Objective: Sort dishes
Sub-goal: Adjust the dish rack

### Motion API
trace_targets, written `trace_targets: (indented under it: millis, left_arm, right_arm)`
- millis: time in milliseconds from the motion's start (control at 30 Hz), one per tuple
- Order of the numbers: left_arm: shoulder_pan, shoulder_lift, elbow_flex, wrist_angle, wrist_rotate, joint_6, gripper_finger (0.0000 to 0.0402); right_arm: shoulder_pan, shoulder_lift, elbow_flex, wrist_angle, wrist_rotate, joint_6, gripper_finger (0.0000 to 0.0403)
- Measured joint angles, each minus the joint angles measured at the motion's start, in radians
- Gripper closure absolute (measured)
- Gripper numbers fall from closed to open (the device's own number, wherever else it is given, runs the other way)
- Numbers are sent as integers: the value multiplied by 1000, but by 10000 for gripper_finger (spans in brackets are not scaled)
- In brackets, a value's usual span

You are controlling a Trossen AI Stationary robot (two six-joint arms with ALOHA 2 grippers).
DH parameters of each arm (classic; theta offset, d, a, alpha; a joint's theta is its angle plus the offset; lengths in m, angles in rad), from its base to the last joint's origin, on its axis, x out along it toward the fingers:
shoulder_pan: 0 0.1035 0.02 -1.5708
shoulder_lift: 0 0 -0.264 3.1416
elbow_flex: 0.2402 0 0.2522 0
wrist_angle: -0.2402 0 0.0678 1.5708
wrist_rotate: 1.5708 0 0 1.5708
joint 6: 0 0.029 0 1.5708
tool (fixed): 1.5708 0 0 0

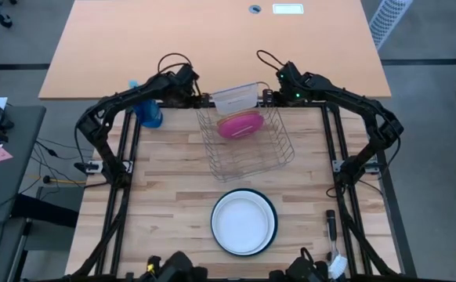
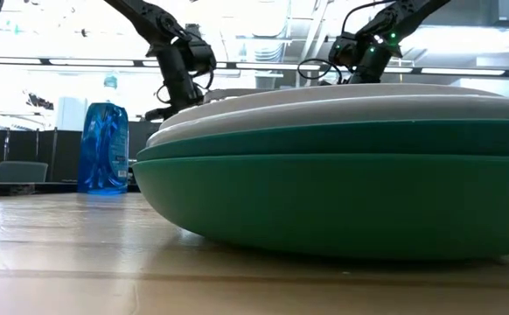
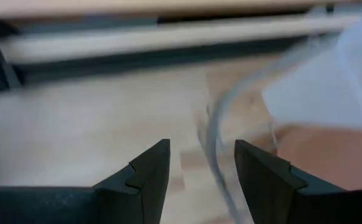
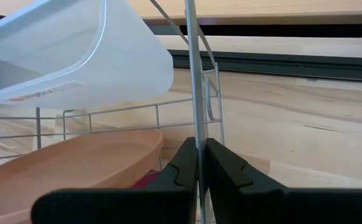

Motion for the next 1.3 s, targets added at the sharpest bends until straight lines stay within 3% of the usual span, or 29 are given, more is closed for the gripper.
trace_targets:
  millis: [667, 1300]
  left_arm:
    - [96, 0, -77, 336, -101, 67, 228]
    - [127, 0, -77, 424, -95, 186, 228]
  right_arm:
    - [19, -1, 1, 19, -1, 23, 374]
    - [11, -1, 2, 40, -1, 55, 369]
